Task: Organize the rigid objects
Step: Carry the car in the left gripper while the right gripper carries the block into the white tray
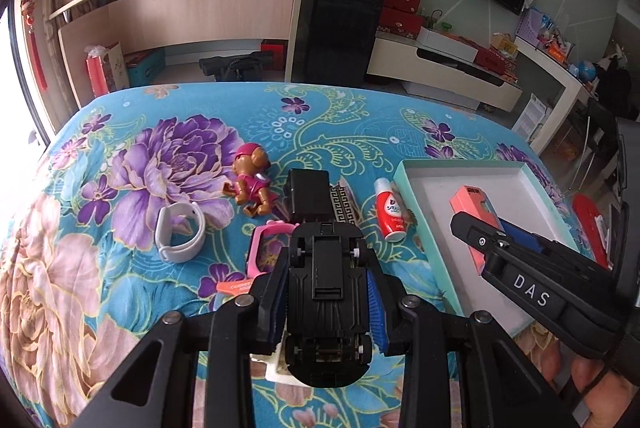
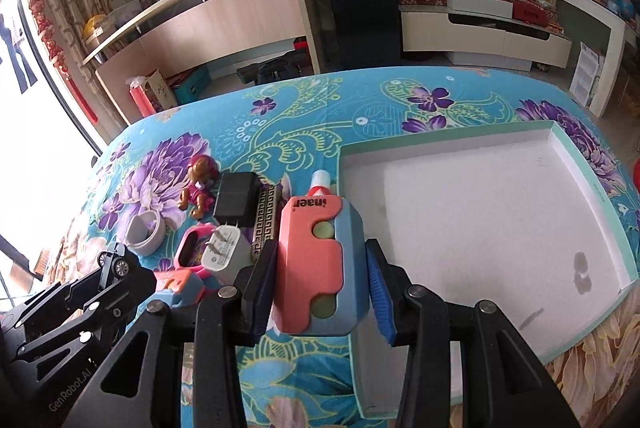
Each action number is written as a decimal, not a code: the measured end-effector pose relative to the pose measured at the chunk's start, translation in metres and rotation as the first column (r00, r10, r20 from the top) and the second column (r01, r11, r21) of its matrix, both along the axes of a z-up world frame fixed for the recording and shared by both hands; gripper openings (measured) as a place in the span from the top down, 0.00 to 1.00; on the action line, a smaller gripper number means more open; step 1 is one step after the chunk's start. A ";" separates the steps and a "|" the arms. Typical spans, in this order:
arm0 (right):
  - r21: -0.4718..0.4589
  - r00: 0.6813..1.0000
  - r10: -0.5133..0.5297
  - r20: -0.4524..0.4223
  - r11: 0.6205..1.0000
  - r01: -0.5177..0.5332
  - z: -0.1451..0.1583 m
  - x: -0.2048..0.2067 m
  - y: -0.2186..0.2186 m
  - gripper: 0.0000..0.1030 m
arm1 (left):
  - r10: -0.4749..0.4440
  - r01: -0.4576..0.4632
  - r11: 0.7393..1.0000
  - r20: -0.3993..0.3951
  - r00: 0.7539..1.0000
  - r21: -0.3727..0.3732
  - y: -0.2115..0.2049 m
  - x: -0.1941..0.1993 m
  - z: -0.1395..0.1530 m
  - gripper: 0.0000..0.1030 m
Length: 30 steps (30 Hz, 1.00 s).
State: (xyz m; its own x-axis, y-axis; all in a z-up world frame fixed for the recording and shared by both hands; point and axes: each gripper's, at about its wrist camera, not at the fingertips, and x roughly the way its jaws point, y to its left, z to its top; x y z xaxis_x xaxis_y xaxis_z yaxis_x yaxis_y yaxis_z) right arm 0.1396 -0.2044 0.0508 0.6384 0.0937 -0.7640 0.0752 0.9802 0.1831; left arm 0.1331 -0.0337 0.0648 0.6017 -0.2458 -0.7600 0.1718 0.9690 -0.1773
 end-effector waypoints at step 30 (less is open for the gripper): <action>-0.131 0.934 -0.352 -0.054 0.930 0.343 -0.033 -0.009 -0.143 0.57 | -0.159 0.168 0.985 -0.140 0.977 0.049 -0.174 0.070 -0.052 0.65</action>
